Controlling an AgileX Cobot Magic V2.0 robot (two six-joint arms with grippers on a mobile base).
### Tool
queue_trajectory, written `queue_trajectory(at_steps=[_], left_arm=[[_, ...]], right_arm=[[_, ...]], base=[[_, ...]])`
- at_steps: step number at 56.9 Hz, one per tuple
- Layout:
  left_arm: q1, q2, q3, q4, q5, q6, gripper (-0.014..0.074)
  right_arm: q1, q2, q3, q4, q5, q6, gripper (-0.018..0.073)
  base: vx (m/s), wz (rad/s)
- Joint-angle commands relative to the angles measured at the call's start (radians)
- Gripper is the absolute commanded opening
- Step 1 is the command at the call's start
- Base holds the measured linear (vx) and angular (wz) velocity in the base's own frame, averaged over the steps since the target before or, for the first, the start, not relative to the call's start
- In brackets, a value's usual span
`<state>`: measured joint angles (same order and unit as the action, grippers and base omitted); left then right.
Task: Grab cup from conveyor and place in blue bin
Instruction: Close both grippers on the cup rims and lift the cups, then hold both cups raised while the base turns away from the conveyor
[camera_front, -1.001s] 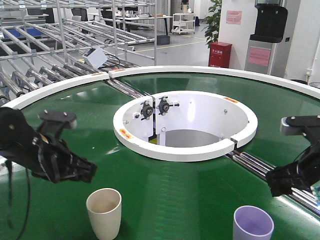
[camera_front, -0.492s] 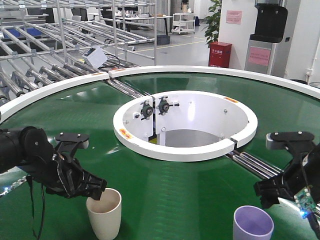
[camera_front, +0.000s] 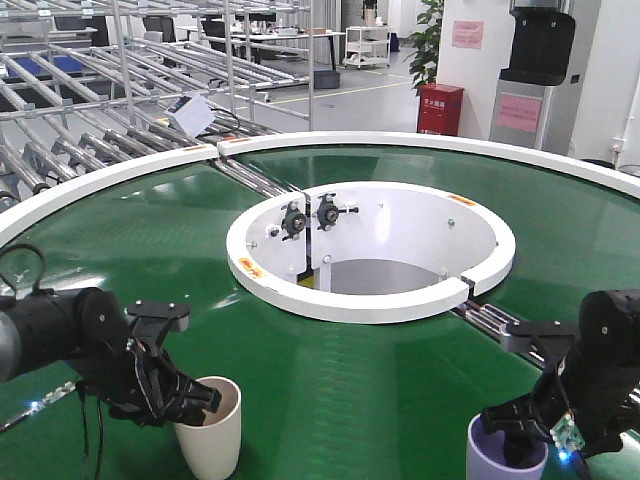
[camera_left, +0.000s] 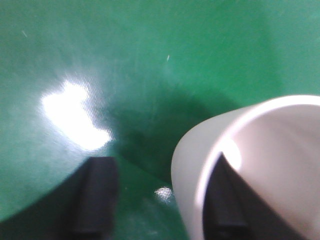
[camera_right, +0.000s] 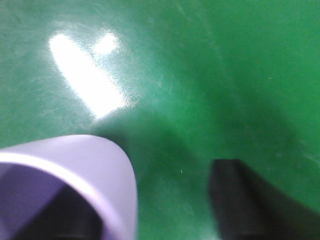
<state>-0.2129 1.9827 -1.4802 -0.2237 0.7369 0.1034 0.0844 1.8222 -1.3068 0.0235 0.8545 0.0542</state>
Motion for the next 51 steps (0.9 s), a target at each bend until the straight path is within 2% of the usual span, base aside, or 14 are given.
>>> queue_trajectory(at_steps=[1,7,9,23,38,51], left_arm=[[-0.008,-0.049,-0.034,-0.022,-0.036,0.0,0.0214],[-0.008,-0.063,-0.036,-0.022,-0.032,0.0,0.0007],[-0.008,-0.069,-0.036,-0.021,-0.028,0.0,-0.0012],[-0.007,-0.213,-0.038,-0.006,0.011,0.002,-0.0008],[-0.007,-0.457,-0.038,0.015,0.183,0.0,-0.0008],[-0.007,-0.609,-0.038,0.015,0.243,0.0,-0.0008]], right_arm=[[0.001,-0.041,-0.031,-0.001,-0.041,-0.005,0.0275],[0.001,-0.044,-0.031,0.008,-0.039,-0.006,0.005],[0.001,-0.05,-0.031,0.011,-0.036,-0.009,-0.0016],[0.001,-0.181,-0.031,0.016,-0.004,-0.027,-0.0012],[0.001,-0.477,-0.031,0.014,0.088,-0.027,-0.0009],[0.001,-0.681,-0.031,0.014,0.129,-0.026,-0.0009]], base=[[0.0,0.0],[0.0,0.0],[0.0,0.0],[0.0,0.0],[0.0,0.0],[0.0,0.0]])
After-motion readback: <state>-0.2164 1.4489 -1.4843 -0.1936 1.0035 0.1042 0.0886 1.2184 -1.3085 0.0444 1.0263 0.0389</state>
